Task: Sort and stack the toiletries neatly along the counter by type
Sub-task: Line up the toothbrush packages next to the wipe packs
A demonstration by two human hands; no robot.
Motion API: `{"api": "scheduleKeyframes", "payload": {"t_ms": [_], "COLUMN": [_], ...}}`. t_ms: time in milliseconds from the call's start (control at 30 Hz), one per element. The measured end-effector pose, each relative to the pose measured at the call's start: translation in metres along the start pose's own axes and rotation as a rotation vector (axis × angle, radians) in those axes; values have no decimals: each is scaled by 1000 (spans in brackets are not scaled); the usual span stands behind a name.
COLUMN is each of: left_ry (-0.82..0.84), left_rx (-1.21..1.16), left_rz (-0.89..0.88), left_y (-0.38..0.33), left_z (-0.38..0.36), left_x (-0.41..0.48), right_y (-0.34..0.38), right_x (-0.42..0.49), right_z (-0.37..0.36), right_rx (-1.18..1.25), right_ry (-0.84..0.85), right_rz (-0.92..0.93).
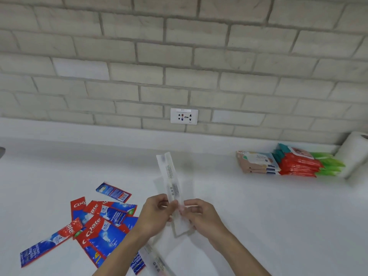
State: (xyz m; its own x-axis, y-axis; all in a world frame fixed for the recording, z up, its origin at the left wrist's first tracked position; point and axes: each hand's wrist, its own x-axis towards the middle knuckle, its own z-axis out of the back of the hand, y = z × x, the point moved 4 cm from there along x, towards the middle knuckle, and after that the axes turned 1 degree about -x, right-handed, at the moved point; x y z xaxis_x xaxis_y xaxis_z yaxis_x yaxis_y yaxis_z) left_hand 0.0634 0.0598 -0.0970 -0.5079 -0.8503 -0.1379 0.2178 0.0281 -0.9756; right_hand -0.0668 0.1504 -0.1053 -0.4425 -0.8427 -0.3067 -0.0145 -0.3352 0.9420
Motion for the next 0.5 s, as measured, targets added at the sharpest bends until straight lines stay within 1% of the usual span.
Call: {"api": "scheduleKeyframes", "payload": {"t_ms": [133, 267, 367, 500], "left_ry": [57, 139, 177, 208], "left_rx": [32, 72, 72, 59], "left_rz": [-30, -57, -67, -60], "left_y": [-9, -19, -27, -34], "left_z": [-21, -46, -64, -87], "left_x": [1, 0, 3, 8], "right_y": [26, 50, 57, 56], "right_x": [14, 30, 39, 49], "right_z": [35, 57, 72, 94], "right_rx": [55, 68, 116, 129], "right_ry": [-71, -57, -44, -105], "right_rz": [63, 120, 166, 199]}}
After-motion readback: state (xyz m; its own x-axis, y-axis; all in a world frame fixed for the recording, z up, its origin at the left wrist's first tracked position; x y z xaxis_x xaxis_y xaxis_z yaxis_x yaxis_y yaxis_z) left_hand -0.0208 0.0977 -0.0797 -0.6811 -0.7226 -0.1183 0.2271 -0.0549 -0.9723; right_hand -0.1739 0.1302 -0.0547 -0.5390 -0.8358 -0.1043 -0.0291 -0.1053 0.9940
